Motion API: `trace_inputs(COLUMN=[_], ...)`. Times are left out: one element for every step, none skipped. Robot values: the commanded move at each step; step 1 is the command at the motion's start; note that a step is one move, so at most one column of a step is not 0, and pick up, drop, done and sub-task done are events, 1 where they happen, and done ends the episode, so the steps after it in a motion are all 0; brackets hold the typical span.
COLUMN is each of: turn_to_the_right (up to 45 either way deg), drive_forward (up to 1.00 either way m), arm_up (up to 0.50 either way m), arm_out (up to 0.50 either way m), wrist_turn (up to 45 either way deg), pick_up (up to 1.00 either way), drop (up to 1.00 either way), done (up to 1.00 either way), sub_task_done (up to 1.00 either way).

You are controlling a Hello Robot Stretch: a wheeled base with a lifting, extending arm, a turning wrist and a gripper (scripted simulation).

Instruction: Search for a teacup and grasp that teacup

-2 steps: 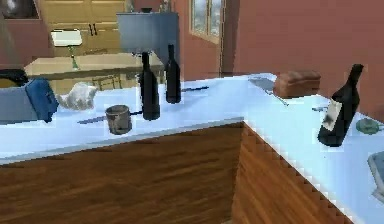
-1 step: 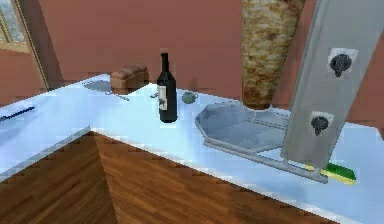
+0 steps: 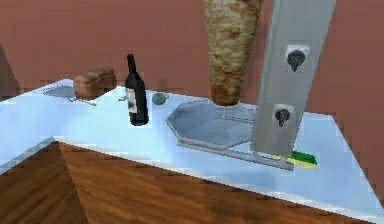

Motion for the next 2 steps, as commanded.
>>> trace_inputs(turn_to_the_right=[0.0, -45.0], drive_forward=[0.3, 0.0], arm_up=[0.0, 0.0], arm_out=[0.0, 0.0], wrist_turn=[0.0, 0.0], pick_up=[0.0, 0.0], drop=[0.0, 0.0], done=[0.0, 0.0], sub_task_done=[0.0, 0.0])
